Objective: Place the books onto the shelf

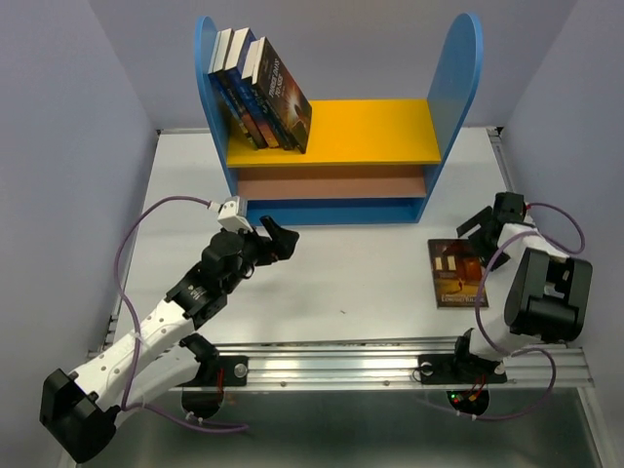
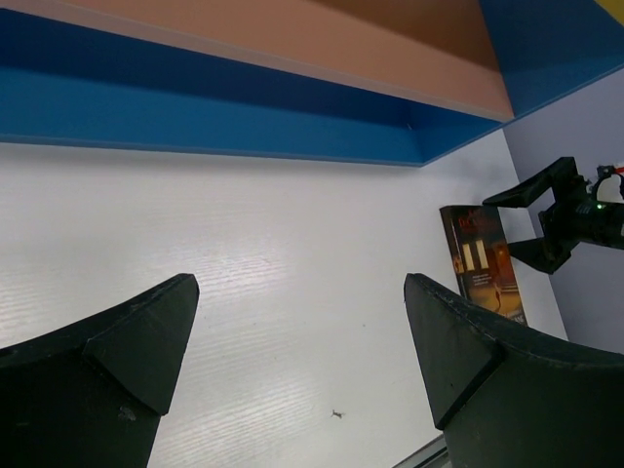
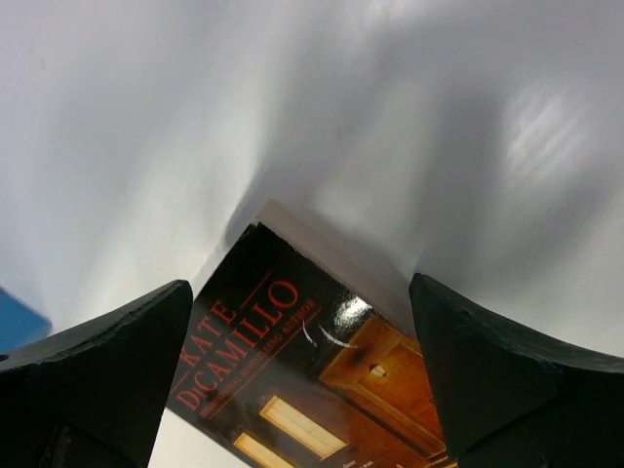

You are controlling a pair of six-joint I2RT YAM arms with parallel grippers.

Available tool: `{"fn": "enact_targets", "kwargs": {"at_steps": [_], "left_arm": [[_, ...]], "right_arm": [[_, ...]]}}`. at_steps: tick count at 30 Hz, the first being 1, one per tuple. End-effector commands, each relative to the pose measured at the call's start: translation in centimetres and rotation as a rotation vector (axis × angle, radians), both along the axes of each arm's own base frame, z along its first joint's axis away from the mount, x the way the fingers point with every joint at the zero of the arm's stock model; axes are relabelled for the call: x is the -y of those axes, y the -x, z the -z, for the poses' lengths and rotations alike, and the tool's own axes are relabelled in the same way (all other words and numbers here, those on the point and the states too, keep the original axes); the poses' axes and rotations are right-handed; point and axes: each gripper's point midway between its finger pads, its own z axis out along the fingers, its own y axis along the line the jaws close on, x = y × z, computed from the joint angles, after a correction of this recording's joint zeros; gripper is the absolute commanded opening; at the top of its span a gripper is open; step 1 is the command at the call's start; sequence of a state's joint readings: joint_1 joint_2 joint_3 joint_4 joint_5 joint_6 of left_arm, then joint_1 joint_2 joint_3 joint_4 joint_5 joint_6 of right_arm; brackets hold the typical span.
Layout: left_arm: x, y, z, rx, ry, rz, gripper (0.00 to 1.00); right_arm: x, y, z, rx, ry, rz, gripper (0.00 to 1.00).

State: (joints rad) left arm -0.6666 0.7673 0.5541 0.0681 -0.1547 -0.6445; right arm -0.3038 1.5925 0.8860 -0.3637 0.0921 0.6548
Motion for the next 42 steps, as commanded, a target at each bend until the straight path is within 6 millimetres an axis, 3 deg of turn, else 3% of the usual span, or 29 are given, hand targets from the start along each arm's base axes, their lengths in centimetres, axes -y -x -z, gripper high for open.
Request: {"fn": "enact_targets", "kwargs": {"at_steps": [1,4,8,9,12,15,19,22,27,38,42], "left_arm": [[1.2,0.3,0.1,0.021,0.029,0.056,0.99],[1.6,0.5,1.1,-0.005,0.026,0.078,0.99],[2.3,0.5,2.3,-0.026,0.027,0.106,0.99],[2.6,0.5,2.4,-0.031,0.028,0.121,0.99],[3.1,0.7,3.6,-0.069,0.021,0.144,0.99],[3.9,1.5,5.4,-0.134,0.031,0.191,0.99],[5.0,2.9,7.3,-0.205,0.067,0.254,0.99],[6.0,4.3,8.6,-0.253,0.090,0.301,0.99],[7.8,5.6,10.1,-0.306,0.076,0.348,0.99],[12.3,10.1,13.2,-0.463,0.056,0.451,0.98],[13.6,10.6,13.6,-0.482,0.086,0.418,0.89]], "right_arm": [[-5.6,5.8,2.3,-0.094,-0.191,0.011,1.00],[-8.2,7.5,2.3,-0.064,-0.247,-0.004,1.00],[-12.4,8.3,1.9,-0.073,-0.278,-0.109,1.00],[-14.4,8.7,1.9,-0.085,-0.282,-0.172,1.00],[-17.5,9.5,2.0,-0.097,-0.356,-0.174,1.00],[-21.7,10.0,1.5,-0.075,-0.391,-0.228,1.00],[-25.1,9.4,0.2,-0.040,-0.415,-0.253,1.00],[-25.5,8.7,-0.3,-0.046,-0.390,-0.284,1.00],[-24.5,8.6,-0.4,-0.058,-0.302,-0.346,1.00],[-24.9,13.0,-1.7,-0.075,-0.333,-0.636,1.00],[-25.9,14.2,-2.2,-0.060,-0.396,-0.739,1.00]]}}
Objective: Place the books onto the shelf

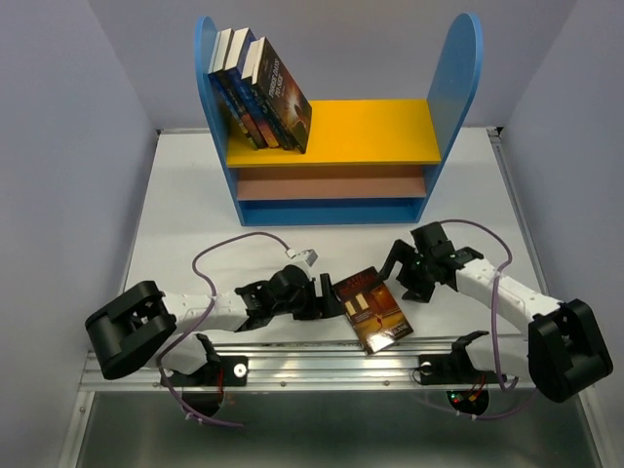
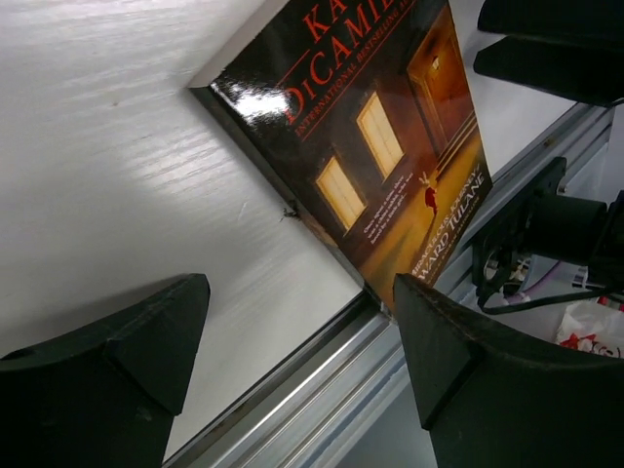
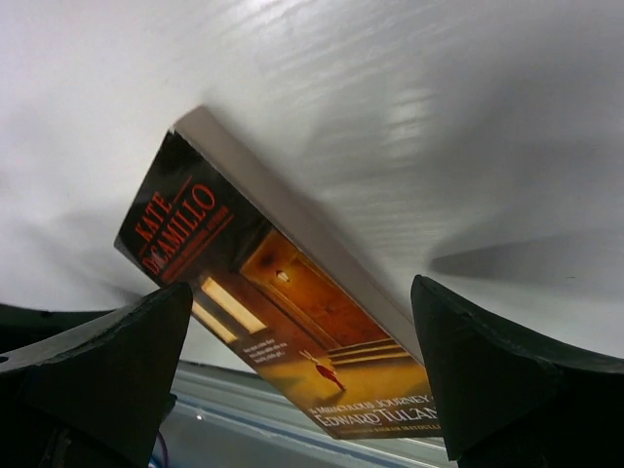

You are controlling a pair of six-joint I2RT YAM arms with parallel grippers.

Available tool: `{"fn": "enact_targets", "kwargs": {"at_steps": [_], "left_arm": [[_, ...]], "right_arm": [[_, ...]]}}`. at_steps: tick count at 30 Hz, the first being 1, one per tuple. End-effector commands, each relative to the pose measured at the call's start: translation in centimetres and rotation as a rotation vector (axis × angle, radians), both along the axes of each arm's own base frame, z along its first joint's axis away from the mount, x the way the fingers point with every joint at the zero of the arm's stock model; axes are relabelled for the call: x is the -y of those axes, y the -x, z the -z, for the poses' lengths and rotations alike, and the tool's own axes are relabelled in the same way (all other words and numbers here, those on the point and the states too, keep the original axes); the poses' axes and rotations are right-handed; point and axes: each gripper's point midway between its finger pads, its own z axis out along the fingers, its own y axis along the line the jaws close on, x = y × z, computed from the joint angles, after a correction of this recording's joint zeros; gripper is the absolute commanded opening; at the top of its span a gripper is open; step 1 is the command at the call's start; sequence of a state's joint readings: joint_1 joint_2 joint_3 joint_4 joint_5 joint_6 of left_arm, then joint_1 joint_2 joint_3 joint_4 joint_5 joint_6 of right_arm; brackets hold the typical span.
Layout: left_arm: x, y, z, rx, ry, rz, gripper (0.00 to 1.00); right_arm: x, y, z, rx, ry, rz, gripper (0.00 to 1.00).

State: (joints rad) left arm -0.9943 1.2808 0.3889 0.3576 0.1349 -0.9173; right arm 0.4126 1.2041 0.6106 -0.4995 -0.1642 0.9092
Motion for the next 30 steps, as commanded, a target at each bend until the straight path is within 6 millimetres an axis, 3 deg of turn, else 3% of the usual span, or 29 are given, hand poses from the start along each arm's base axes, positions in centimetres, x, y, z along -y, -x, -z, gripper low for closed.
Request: {"fn": "enact_targets", "kwargs": {"at_steps": [1,7,11,14,22,25,30], "left_arm": [[3.2,-1.0,-2.1,0.016,0.087,-0.058,0.86],[6.2,-1.1,0.1,-0.022,0.029,-0.052,0.70],[6.9,-1.3,1.1,-0.043,0.009,-0.066,0.55],[6.7,-2.0,1.2,-0.038,0.006,-0.117,0.42],[7.2,-2.6,0.9,-0.039,0.016,-0.153,0.38],[7.2,-2.6,1.0,-0.042,0.012,-0.153,0.38],[6.9,-3.0,0.8,-0.030,-0.014,-0.173,0.38]], "right_arm": [[-0.9,2.0,-0.3,0.003,-0.060,-0.150,1.00],[-1.9,3.0,-1.1,0.029,-0.131,-0.232,1.00],[-2.5,3.6,-1.7,0.041,-0.184,-0.252,1.00],[-3.3,4.0,-3.4,0.064,-0.250,-0.277,0.99],[-4.6,3.7,-7.7,0.158,-0.356,-0.306,0.93],[-4.8,3.7,-8.1,0.155,-0.372,-0.315,0.89],[-4.5,3.5,-7.0,0.138,-0.339,-0.309,0.77]]}}
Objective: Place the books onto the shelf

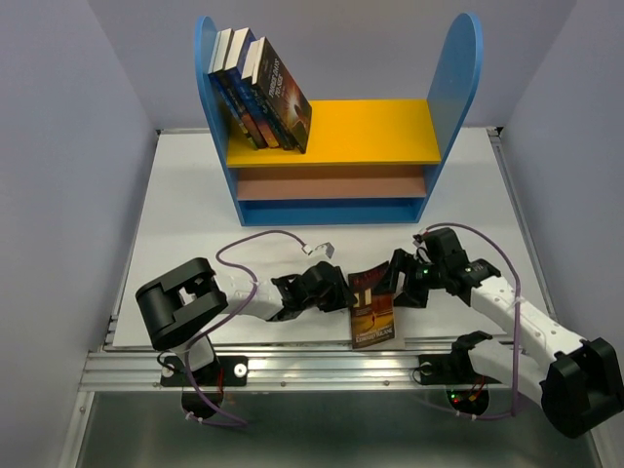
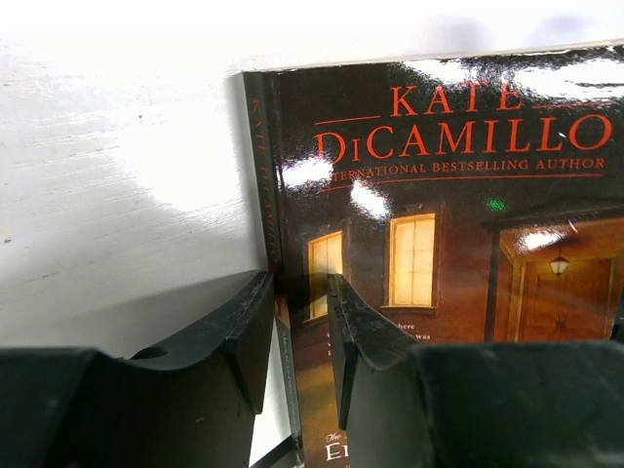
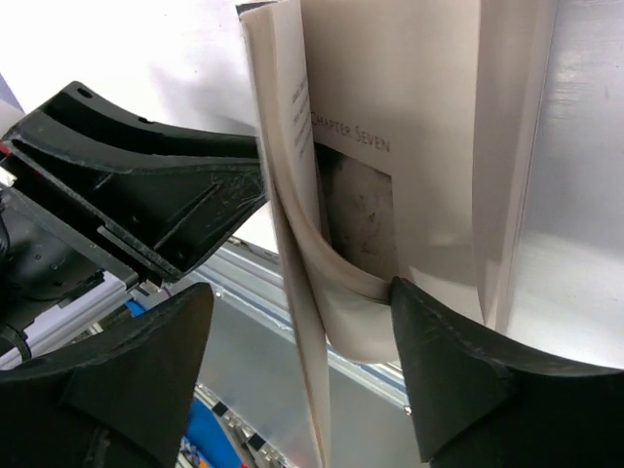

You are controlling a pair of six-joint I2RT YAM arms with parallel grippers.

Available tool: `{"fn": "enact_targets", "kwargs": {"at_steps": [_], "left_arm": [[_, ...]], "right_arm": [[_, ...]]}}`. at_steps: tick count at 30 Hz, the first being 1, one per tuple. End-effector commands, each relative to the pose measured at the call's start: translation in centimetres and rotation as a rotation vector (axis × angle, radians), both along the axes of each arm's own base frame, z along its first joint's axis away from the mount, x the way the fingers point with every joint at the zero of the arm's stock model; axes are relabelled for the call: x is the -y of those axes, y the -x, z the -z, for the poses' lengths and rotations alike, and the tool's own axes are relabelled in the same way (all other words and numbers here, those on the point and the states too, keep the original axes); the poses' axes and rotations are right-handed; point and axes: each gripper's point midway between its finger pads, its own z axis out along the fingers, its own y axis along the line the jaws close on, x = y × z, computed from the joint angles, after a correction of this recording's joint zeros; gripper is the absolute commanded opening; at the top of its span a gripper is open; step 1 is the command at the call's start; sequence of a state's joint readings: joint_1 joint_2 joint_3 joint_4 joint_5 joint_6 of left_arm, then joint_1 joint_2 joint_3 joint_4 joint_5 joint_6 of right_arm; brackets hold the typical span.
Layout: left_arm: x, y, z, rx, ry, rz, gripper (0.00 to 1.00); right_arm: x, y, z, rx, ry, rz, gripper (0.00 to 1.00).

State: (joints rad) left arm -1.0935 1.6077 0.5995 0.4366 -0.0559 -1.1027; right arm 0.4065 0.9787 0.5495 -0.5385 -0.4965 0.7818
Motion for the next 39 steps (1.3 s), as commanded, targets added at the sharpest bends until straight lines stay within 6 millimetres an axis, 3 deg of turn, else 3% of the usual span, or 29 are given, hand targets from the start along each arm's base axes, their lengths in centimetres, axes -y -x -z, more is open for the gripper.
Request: {"fn": "enact_targets", "kwargs": {"at_steps": [1,9,15,28,33,37,39], "left_arm": [[0.8,-0.3,-1.0,0.013,-0.003,-0.010,0.38],[0.1,-0.7,-0.8,0.020,-0.065,-0.028,0.38],[0.1,-0.9,-1.3,0.037,-0.070,-0.032,0.38],[0.0,-1.1,-1.5,0.044,-0.061,-0.042,0.38],[-0.1,-1.3,-1.8,0.050,-0.056,-0.050,0.38],[-0.1,-1.3,-2.8,0.067,-0.031,-0.050,0.47],[-0.4,-1.3,-3.8,0.083,0.000,-0.052,0.57]], "right_arm": [[-1.4,-1.4,-2.1,0.069,-0.067,-0.030,0.74],[-0.3,-1.8,-1.2,0.065,0.021,-0.003,0.70],[-0.1,-1.8,-1.5,0.072,0.041,-0.017,0.47],[-1.0,-0.7,-2.0,0.079,-0.017,-0.141,0.24],[-0.9,-0.8,-2.3,0.129,-0.005,-0.183,0.04],[-0.4,-1.0,-1.9,0.153,0.031,-0.193,0.01],[-0.3,-1.2,-2.3,0.186,0.039,-0.205,0.01]]}}
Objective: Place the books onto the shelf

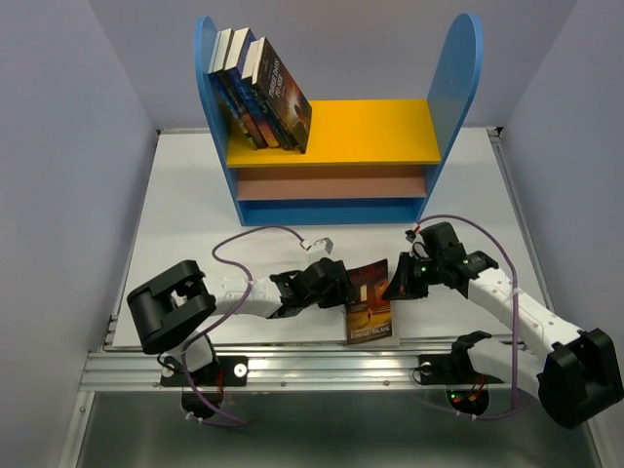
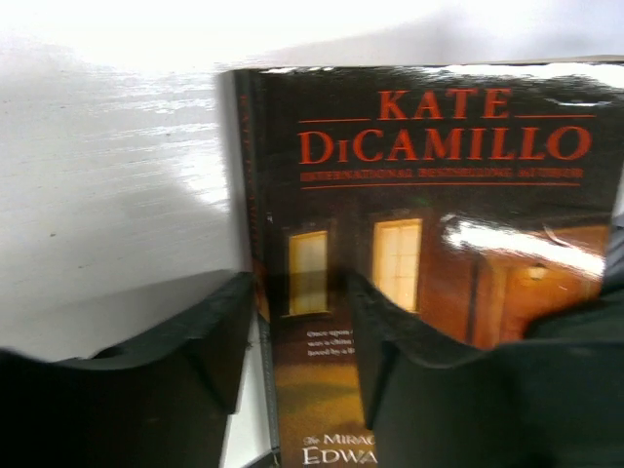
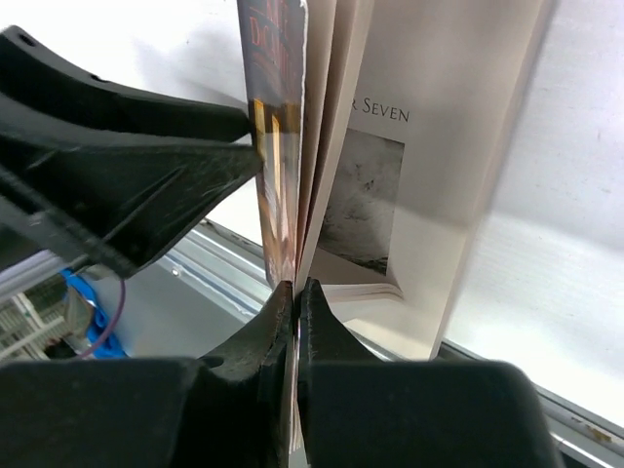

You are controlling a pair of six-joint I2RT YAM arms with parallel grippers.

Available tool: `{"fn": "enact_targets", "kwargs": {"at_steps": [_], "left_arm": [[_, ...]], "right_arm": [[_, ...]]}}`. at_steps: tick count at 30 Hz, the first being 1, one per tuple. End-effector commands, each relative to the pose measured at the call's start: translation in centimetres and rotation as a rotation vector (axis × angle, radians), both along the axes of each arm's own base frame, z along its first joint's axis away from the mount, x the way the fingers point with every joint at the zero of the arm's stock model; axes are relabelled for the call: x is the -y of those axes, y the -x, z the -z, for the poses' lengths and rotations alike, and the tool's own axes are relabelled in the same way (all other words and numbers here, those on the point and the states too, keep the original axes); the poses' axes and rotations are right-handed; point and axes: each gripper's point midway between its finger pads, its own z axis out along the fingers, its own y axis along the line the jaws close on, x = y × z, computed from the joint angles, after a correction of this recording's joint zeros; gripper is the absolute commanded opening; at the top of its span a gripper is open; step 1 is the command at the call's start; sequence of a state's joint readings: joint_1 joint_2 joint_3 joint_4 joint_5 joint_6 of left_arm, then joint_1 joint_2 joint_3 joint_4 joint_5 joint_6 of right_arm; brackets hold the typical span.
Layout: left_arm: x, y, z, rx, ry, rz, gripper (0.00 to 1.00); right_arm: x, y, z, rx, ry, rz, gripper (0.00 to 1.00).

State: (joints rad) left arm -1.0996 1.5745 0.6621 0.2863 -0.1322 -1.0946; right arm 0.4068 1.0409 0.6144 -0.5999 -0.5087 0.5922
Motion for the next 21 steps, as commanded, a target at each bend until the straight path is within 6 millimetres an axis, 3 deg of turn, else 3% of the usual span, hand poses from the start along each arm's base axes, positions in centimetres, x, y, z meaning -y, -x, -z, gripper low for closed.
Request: {"fn": "enact_targets", "kwargs": {"at_steps": [1,4,8,15,16,17,18,21], "left_arm": [[0.0,-0.4,-3.7,0.074,0.103,-0.005,0.66],[-0.6,-0.4,-5.3,0.104,0.175,-0.009,0.81],[-1.4,-0.6,-7.3,0.168,0.242,0.001,0.94],[-3.0,-0.2,-9.8,0.268,0.410,0.031,0.99],[-2.9,-0.3,-11.8,0.321,0.495,0.040,0.99],[-3.6,-0.3,-11.6,0.333,0.515,0.038,0.99],[-3.6,-0.1,-13.5,0.377,0.592,0.057,0.99],[-4.1,0.6,-14.8,0.422,0.652,0.094,0.99]], "right_arm": [[-0.7,-1.6,-2.8,0.145,-0.030,-0.058,0.01],[-1.0,-2.1,-4.4,0.215,-0.056,-0.067,0.01],[-2.3,-2.5,-8.1,0.301,-0.158,-0.110,0.01],[-3.2,-2.9,-12.3,0.378,-0.230,-0.132,0.01],[-3.4,-2.8,-12.8,0.379,-0.247,-0.147,0.01],[-3.5,-2.9,-13.4,0.388,-0.255,-0.150,0.01],[-3.6,-2.8,-13.7,0.392,-0.265,-0.159,0.01],[-3.9,-3.1,-15.3,0.421,-0.286,-0.171,0.01]]}}
